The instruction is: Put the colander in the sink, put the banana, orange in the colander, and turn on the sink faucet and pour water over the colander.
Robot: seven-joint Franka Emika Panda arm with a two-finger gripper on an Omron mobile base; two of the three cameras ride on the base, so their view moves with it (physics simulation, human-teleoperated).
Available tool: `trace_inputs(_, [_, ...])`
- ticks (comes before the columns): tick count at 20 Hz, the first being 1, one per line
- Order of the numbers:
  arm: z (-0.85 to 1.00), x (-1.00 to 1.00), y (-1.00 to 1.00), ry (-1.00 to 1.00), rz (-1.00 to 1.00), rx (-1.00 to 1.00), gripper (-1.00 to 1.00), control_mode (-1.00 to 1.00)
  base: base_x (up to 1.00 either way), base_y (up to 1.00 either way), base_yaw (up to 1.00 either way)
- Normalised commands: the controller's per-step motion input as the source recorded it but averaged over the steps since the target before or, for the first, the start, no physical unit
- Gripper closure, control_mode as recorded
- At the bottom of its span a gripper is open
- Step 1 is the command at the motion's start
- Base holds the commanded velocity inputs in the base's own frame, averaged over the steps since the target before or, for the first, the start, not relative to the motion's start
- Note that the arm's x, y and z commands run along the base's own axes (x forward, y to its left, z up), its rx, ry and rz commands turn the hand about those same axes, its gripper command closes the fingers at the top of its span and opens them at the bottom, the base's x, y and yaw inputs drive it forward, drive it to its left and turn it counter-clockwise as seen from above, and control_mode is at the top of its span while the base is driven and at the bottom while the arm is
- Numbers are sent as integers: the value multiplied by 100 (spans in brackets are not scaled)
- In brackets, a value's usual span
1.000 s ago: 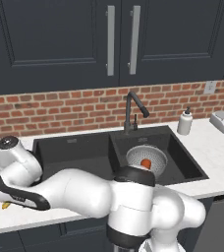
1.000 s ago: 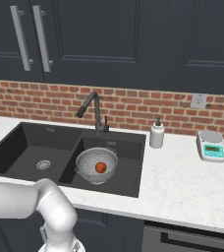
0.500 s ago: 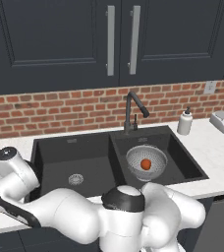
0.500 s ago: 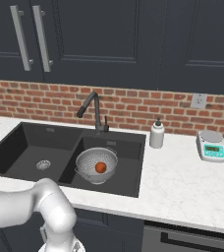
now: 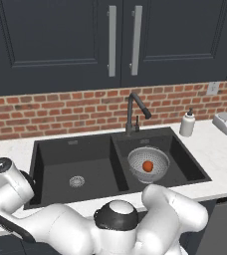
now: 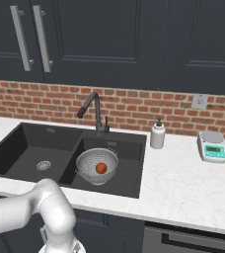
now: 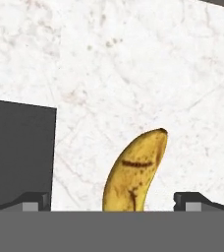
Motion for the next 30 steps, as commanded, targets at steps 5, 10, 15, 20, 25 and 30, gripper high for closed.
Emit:
trace_inputs(5, [-10,19,13,0,3,0,-100,-100,0,0,0])
trace_inputs(10, [-21,20,11,0,2,-1,-100,-100,0,0,0])
trace_inputs(15, [-31,10,12,0,1,-2,-100,-100,0,0,0])
trace_inputs(20, [-37,0,6,0,0,-2,-100,-100,0,0,0])
trace_inputs(25, [-36,0,1,0,0,0,100,-100,0,0,0])
trace_inputs(30, [-33,-17,-4,-6,0,0,100,-100,0,0,0])
